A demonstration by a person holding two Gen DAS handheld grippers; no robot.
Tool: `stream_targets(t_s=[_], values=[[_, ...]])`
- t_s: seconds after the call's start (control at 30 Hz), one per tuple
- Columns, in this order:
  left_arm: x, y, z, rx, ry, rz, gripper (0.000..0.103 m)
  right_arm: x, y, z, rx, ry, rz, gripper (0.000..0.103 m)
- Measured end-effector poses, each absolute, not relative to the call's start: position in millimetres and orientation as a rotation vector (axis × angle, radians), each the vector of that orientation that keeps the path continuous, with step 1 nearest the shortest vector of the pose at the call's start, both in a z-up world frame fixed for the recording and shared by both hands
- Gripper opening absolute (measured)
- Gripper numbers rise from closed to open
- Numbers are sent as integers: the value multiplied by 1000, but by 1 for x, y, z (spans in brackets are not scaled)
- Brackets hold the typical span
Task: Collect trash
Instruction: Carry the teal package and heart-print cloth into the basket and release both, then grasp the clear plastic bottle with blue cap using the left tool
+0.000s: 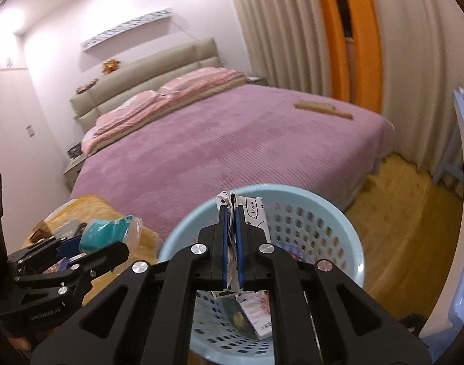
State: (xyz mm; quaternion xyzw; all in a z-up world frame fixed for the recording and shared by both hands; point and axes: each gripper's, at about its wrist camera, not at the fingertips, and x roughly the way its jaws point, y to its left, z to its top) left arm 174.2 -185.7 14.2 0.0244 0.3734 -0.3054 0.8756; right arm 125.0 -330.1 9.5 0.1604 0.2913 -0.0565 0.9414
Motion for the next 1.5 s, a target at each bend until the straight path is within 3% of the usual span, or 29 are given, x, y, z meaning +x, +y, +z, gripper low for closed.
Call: stream_targets(t_s=[0.27, 0.33, 0.43, 0.47, 0.5, 0.67, 1.17, 1.27, 1.5], values=[[181, -212, -1, 62, 813, -678, 57, 133, -349, -12, 368, 651, -163, 4], [181, -213, -1, 54, 812, -690, 63, 138, -353, -16, 394, 676, -157, 6], [180, -211, -1, 62, 794, -671, 74, 140, -358, -20, 424, 689, -157, 33], [179, -208, 0, 60, 792, -671, 75, 137, -358, -18, 421, 680, -171, 52], [179, -203, 2, 50, 786, -671, 78, 133, -358, -16, 414, 662, -179, 56], [171, -181, 13, -1, 753, -673, 84, 121, -353, -6, 425, 634, -162, 56], [124, -59, 57, -57, 603, -522, 85, 99, -242, 53, 309, 517, 69, 58], [119, -24, 61, -62, 591, -457, 85, 100, -207, 55, 267, 508, 134, 65], [118, 65, 54, -108, 610, -263, 85, 117, -123, 30, 193, 578, 252, 67]])
